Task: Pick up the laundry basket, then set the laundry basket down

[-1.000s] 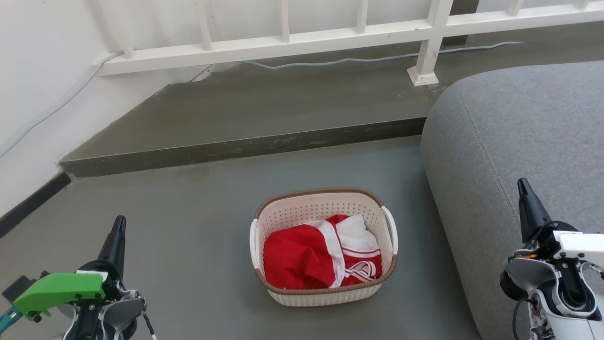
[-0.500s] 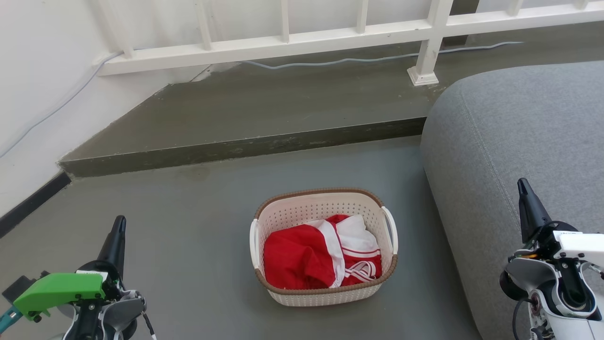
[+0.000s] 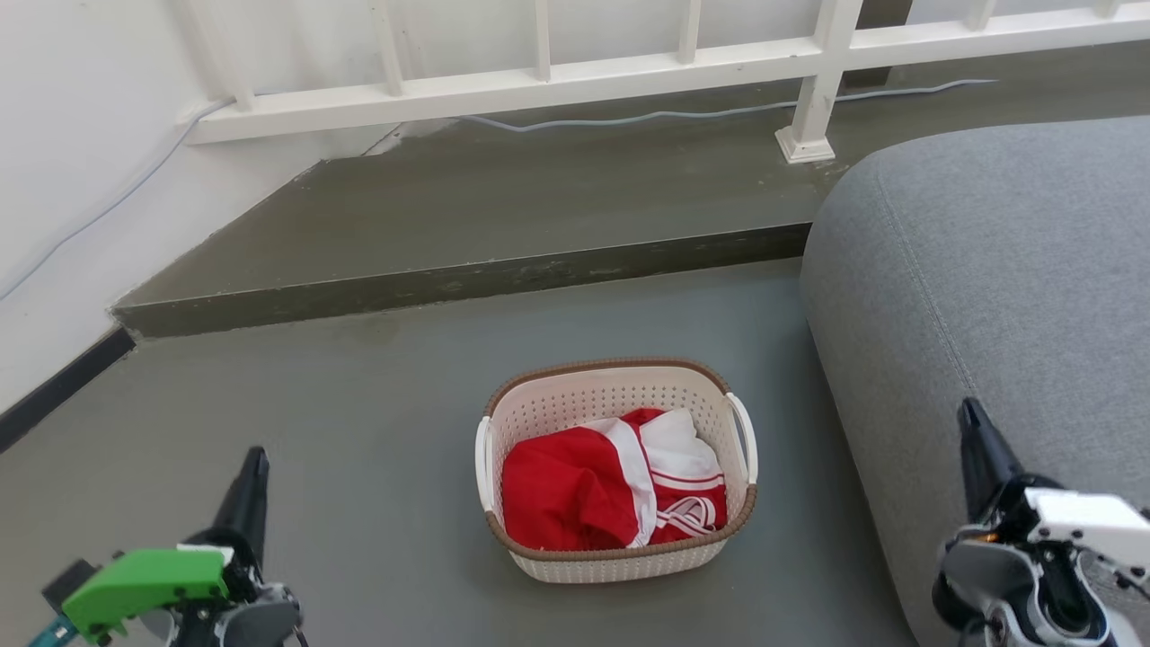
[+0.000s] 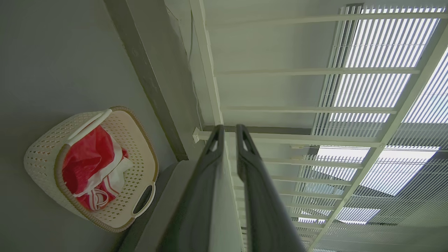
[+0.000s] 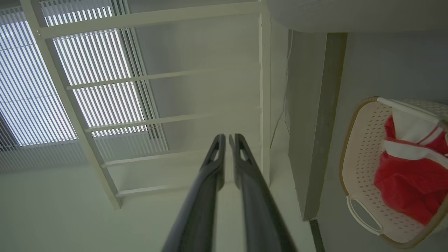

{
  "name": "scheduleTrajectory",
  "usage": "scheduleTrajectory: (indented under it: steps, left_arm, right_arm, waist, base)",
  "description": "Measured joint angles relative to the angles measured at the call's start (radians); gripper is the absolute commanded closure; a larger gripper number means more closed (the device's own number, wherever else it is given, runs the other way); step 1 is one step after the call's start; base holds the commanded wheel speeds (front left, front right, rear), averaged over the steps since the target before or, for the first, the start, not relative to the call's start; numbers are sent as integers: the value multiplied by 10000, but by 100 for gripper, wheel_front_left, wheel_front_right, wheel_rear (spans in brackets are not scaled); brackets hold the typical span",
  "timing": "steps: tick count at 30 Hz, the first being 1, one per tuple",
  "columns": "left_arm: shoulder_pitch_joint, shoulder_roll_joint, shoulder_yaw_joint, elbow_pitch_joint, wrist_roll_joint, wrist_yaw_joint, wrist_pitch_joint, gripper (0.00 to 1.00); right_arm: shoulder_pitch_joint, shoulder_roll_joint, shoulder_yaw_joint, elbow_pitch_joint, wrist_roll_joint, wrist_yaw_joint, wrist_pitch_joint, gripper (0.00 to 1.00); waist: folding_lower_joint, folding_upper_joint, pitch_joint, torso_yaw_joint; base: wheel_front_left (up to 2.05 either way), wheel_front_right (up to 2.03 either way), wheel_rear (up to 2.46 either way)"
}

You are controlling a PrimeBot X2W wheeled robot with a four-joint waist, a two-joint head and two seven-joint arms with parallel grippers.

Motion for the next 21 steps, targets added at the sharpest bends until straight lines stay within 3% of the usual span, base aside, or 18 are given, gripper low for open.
scheduleTrajectory:
  steps: [21]
  left_arm:
    - [180, -58, -370, -297, 69, 0, -594, 0]
  right_arm:
    - [162, 71, 433, -477, -125, -2, -320, 0]
  waist:
    - [0, 0, 32, 0]
  base:
    - [0, 0, 0]
